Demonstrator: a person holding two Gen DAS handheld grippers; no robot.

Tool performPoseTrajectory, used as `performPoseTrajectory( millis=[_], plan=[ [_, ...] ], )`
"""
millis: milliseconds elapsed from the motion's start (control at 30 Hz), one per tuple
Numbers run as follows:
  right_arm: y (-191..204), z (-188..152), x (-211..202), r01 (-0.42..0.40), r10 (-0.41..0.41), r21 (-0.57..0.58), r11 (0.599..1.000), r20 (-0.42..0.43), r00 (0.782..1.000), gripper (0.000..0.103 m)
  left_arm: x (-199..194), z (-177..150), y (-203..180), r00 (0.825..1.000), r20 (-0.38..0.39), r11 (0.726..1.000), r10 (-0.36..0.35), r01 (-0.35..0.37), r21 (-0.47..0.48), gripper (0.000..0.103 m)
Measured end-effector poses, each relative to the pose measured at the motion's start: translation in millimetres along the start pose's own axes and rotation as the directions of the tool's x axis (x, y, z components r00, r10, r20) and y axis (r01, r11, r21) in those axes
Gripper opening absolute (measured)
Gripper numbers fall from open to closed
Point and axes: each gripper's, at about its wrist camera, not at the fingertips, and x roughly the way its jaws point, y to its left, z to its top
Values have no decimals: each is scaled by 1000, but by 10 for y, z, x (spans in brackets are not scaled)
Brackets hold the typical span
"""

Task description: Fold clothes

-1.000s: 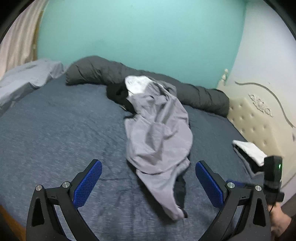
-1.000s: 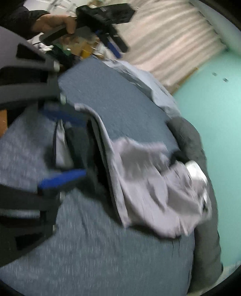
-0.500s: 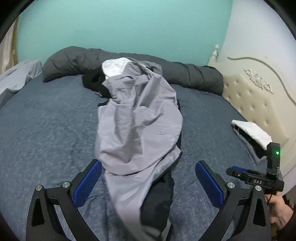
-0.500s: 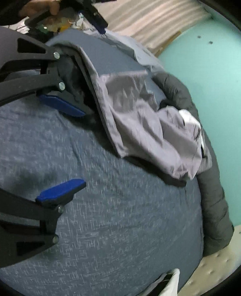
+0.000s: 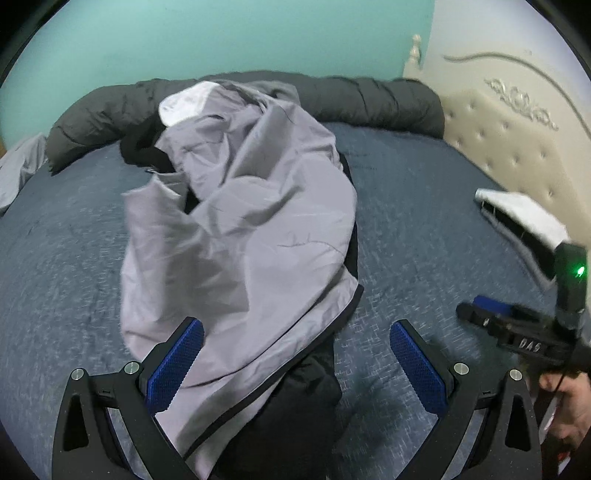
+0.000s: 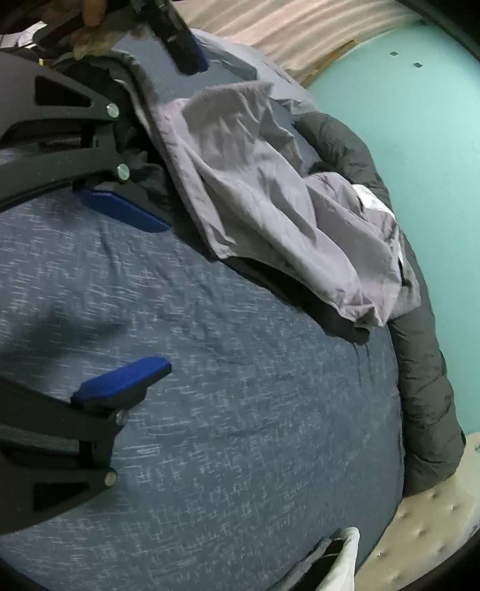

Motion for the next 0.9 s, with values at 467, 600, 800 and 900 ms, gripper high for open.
performPoseTrajectory(
  millis=[467,600,800,900],
  plan=[
    [-64,158,300,31,-32,-57,998,-13,999,72,1055,-38,-166,988,-150,995,45,-32,91,102],
    [-83,155,336,14,-17,-63,998,-34,999,72,1229,-70,-146,984,-165,994,60,-44,103,102],
    [-96,110,382,-11,8,-53,999,-62,998,72,1381,-126,-71,980,-184,992,74,-54,114,89],
    [-68,77,403,-25,21,-54,998,-73,997,72,1381,-139,-47,981,-182,992,64,-42,119,79]
  ],
)
